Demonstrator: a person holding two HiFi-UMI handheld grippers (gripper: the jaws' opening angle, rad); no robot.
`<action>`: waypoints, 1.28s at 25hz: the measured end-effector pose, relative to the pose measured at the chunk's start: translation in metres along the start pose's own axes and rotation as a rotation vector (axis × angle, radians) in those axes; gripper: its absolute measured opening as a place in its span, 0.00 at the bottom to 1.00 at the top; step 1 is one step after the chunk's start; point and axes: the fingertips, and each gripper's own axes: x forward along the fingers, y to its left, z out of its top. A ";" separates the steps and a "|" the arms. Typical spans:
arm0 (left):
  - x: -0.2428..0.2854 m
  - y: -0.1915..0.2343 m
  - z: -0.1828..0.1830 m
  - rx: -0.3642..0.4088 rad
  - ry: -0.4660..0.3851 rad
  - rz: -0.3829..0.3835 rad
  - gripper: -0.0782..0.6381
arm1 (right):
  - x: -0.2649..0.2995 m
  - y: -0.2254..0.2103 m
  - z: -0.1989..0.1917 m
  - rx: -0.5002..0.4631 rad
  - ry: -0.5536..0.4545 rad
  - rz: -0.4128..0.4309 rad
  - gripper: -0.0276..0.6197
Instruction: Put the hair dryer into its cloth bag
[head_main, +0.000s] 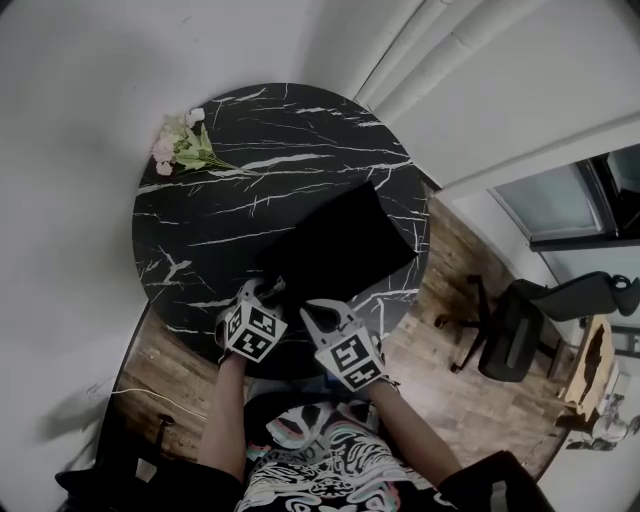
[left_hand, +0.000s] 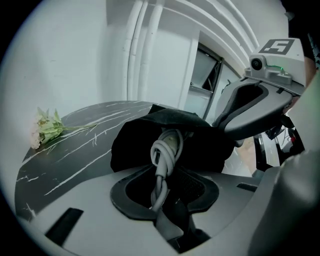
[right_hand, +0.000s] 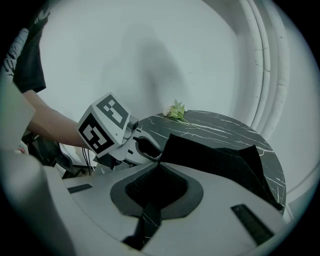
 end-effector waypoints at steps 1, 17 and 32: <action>0.003 0.000 0.002 0.000 -0.002 -0.001 0.28 | 0.000 -0.001 0.000 0.003 -0.001 0.002 0.08; 0.014 0.012 -0.017 0.240 0.087 0.143 0.35 | 0.003 -0.011 -0.001 0.021 -0.004 0.008 0.08; 0.012 0.000 0.027 0.208 0.012 0.037 0.22 | -0.004 -0.002 0.016 -0.069 -0.011 0.046 0.08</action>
